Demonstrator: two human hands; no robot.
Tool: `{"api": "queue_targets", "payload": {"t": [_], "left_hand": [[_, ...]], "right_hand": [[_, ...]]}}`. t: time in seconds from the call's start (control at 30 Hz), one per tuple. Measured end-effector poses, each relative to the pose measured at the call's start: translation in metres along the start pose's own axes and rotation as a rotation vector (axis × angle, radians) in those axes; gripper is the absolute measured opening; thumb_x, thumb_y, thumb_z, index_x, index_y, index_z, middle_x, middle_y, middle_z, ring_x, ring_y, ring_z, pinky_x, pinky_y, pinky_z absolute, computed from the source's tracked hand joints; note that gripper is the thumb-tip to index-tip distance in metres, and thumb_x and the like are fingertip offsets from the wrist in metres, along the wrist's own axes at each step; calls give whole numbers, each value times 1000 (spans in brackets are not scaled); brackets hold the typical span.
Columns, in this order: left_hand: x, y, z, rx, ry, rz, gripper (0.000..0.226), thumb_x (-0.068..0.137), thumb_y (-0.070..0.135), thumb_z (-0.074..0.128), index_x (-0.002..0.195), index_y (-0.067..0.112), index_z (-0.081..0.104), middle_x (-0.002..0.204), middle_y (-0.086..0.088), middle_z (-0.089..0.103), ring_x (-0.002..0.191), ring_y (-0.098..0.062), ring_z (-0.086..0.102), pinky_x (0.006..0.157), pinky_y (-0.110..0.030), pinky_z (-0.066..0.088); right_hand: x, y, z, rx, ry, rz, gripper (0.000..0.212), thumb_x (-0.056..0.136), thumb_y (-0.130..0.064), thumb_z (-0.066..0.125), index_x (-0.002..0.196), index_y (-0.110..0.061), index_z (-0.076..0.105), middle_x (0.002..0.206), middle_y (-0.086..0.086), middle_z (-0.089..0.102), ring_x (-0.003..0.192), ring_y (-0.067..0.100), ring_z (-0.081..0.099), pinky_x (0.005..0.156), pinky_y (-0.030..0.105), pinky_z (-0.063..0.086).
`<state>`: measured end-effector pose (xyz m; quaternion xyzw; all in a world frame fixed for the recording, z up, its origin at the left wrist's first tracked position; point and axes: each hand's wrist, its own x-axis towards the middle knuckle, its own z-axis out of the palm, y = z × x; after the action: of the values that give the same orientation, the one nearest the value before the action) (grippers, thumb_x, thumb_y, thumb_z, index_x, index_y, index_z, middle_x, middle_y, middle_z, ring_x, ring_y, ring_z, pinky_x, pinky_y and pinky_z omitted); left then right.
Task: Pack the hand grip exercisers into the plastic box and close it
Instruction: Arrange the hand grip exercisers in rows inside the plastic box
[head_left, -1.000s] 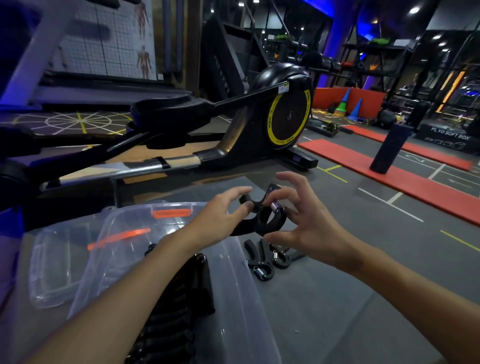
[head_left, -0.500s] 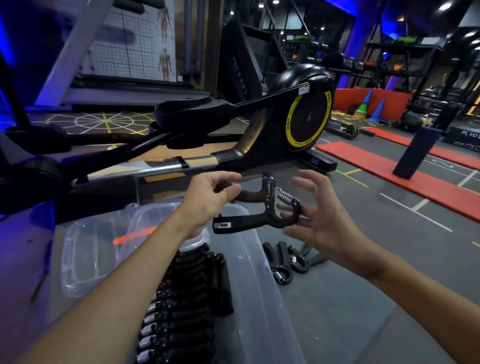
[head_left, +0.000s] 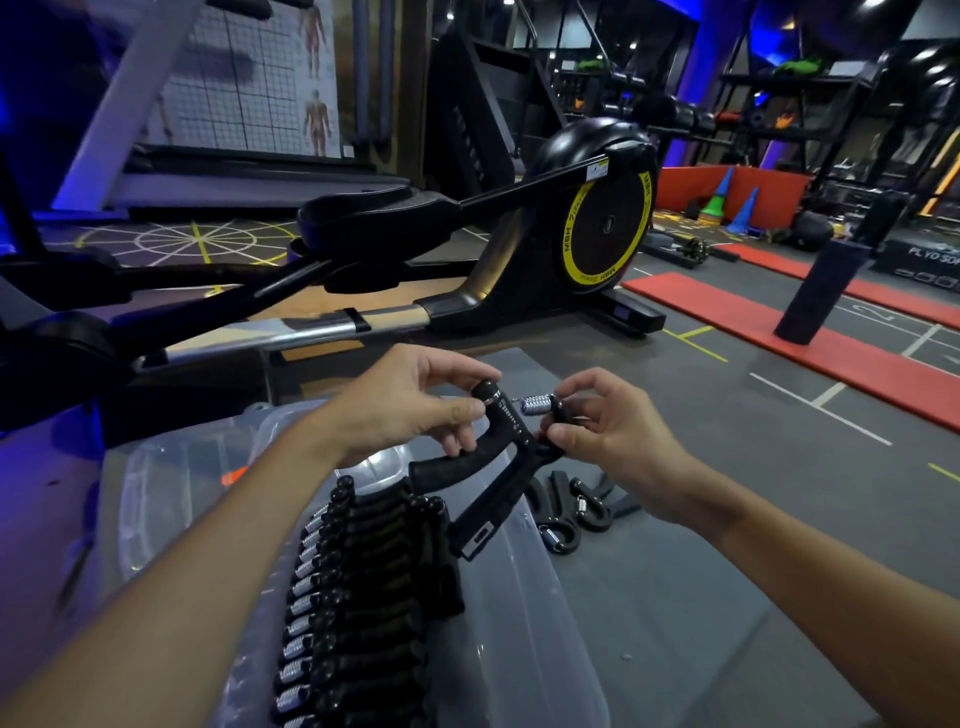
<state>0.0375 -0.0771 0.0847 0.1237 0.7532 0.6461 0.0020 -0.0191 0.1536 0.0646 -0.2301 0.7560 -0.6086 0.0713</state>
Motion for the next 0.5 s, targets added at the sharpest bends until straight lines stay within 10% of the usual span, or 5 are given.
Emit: {"api": "queue_targets", "payload": {"t": [0.27,0.5], "left_hand": [[-7,-5,-1,163,-34,28,20,81,6,74,100,3,72,76,-10,72,66,-21,67,60,-27,53],[-20,-41,2,341,-6,-90,9,81,13,77,86,7,72,66,-4,71,57,-14,66,56,-27,51]], "right_hand": [[2,13,16,38,-21,83,22,90,0,62,110,-3,54,99,11,71,84,16,70,74,28,58],[-14,61,44,-542,-229,146,54,97,-41,48,145,-22,33,144,-8,44,137,8,38,114,26,27]]}}
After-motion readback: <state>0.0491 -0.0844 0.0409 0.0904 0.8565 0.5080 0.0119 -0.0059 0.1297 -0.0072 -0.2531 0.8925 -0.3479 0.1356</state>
